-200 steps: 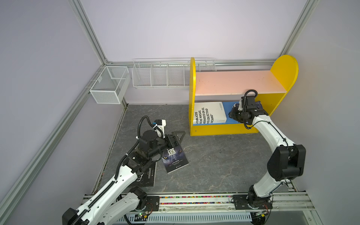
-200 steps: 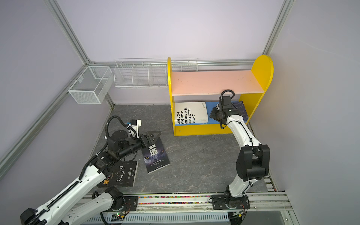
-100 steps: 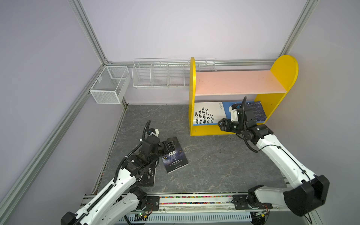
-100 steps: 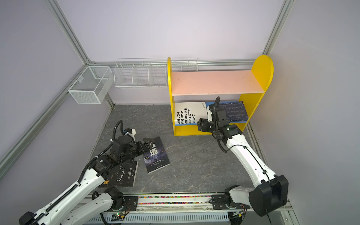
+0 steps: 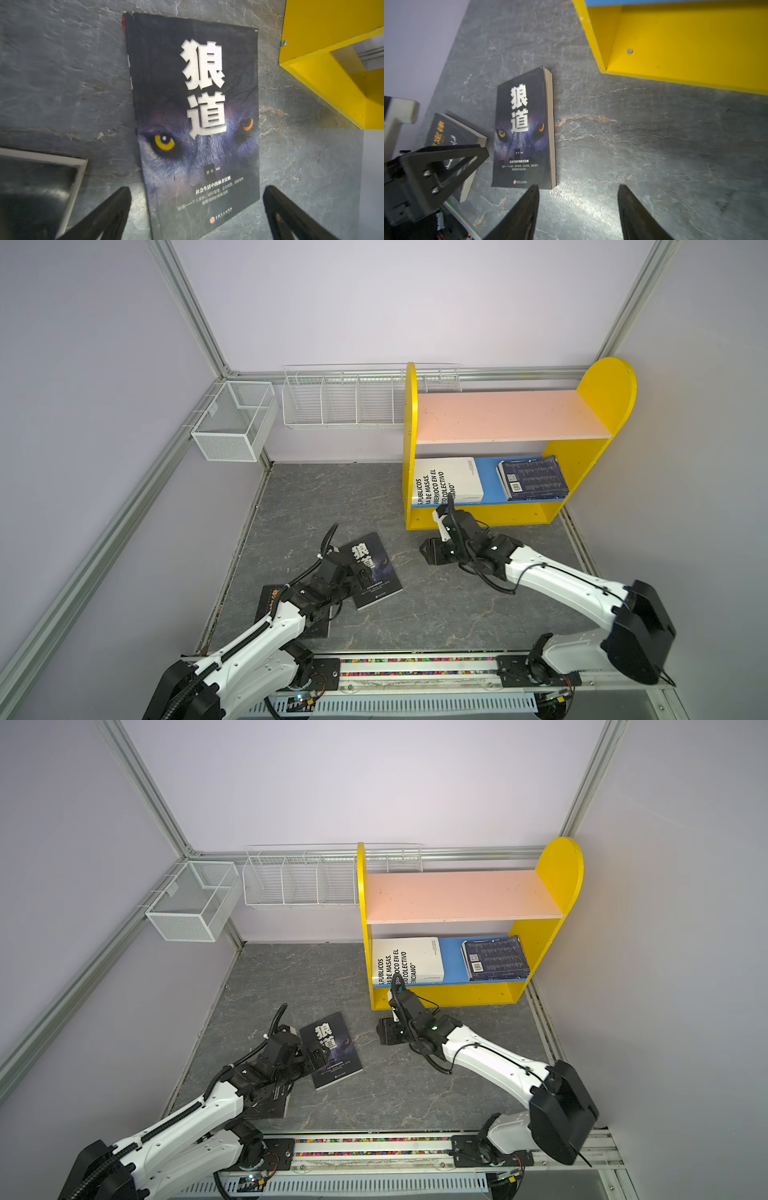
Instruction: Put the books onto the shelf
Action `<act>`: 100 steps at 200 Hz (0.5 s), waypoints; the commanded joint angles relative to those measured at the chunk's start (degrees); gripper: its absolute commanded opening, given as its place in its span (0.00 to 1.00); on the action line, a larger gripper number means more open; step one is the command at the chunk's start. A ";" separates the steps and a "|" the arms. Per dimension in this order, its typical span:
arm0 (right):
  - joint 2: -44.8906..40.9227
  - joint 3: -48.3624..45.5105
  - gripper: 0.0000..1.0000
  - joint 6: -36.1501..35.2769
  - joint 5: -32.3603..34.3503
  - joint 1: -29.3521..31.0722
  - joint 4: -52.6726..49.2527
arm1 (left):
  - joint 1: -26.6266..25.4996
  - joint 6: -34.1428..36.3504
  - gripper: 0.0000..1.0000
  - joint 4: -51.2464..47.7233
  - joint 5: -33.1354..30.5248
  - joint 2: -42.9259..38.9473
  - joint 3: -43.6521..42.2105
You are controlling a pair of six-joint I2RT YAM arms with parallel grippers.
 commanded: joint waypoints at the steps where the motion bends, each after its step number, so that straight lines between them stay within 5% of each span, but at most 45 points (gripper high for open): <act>1: 5.86 3.08 0.61 1.52 1.92 2.13 4.13 | 0.55 -1.68 1.00 6.40 1.19 1.47 -1.95; 63: 19.62 9.66 0.58 0.37 0.94 6.23 8.87 | 3.55 -2.27 1.00 14.40 4.29 5.67 -6.30; 100: 26.20 13.21 0.48 0.23 4.05 7.88 6.76 | 4.64 -2.75 1.00 18.67 5.86 7.87 -8.61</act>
